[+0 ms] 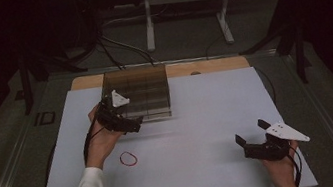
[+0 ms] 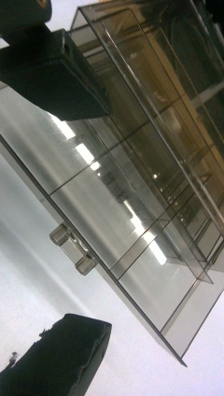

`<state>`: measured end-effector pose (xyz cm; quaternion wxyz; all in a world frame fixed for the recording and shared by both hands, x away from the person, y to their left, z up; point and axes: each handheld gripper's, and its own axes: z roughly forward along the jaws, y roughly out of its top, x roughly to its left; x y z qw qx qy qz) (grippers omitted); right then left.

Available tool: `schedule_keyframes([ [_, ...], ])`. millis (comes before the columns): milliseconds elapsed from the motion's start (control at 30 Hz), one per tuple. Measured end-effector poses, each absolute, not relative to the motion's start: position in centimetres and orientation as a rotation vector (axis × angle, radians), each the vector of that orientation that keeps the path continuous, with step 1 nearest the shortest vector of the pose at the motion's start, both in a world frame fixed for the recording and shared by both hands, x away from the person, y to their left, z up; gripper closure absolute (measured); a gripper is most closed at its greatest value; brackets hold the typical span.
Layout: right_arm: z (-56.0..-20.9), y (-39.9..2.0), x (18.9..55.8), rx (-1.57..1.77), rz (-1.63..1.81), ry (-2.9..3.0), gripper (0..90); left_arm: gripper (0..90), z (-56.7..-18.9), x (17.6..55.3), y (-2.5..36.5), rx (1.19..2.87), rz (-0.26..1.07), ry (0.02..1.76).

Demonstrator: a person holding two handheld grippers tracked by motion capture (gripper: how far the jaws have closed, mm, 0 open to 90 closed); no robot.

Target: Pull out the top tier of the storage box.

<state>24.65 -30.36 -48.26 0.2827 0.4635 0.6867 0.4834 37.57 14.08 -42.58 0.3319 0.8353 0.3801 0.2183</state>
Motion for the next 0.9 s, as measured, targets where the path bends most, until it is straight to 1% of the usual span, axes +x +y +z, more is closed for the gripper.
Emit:
schedule_keyframes([
  [300,-48.3,-30.3,24.7,1.242,1.295,1.840,0.4,2.3,-42.5,36.7,14.3,2.139,0.603,1.033],
  [900,-48.3,-30.3,24.7,1.244,1.296,1.842,0.4,2.3,-42.8,35.3,14.5,2.104,0.634,1.015],
])
